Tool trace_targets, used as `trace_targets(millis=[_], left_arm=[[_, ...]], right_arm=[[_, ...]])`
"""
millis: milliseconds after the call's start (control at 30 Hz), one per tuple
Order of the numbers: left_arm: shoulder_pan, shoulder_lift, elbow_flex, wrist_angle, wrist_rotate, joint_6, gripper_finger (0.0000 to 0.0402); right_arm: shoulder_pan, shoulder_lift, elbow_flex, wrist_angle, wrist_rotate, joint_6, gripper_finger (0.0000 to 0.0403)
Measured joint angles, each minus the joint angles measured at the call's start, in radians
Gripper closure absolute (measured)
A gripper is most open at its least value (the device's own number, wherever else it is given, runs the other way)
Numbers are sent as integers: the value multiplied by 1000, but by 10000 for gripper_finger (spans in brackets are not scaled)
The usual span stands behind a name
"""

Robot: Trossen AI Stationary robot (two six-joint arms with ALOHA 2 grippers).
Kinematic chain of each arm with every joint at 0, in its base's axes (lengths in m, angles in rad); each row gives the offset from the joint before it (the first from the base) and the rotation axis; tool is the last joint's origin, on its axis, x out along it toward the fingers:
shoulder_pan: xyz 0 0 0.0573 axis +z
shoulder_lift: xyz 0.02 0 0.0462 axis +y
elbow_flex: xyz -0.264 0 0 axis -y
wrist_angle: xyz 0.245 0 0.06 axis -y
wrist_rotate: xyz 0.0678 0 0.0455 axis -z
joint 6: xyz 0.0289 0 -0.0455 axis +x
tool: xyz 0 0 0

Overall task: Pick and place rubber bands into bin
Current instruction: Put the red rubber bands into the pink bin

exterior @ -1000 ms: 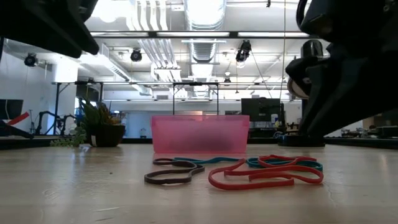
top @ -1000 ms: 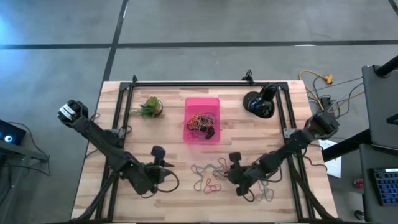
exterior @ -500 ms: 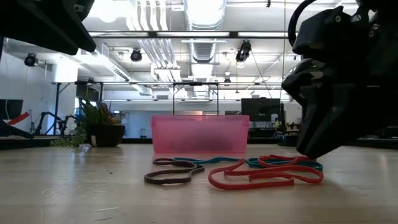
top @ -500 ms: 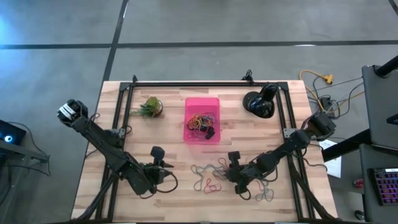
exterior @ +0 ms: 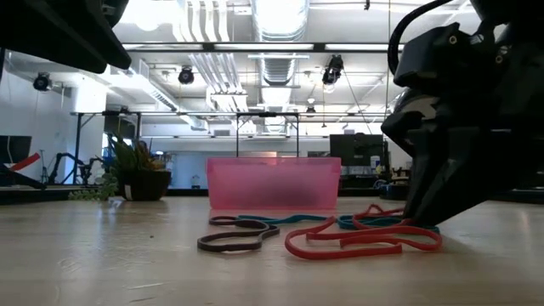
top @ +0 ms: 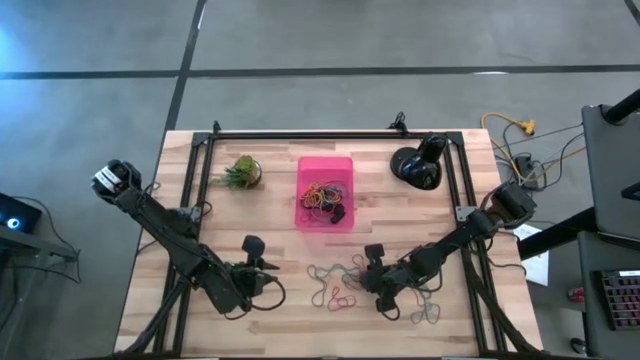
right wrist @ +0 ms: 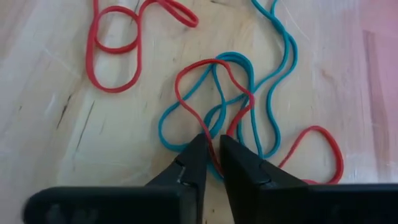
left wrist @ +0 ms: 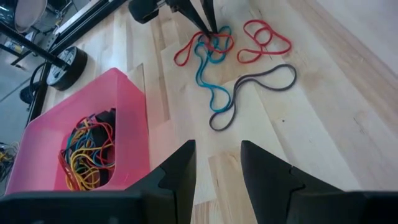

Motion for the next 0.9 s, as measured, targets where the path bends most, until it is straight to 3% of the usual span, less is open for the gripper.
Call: trace_targets(millis=[167,700,900], left_arm=[[0,0,0,0,0,0,291],[0,0,-8,0,-1,0,291],[0,0,-9,0,-2,-1,291]], right_arm=[[2,-23,-2,-8,-5,-30,392],[8,-159,-5,-18,2,-103,394],[10,-213,-5,-7,88,-186,394]])
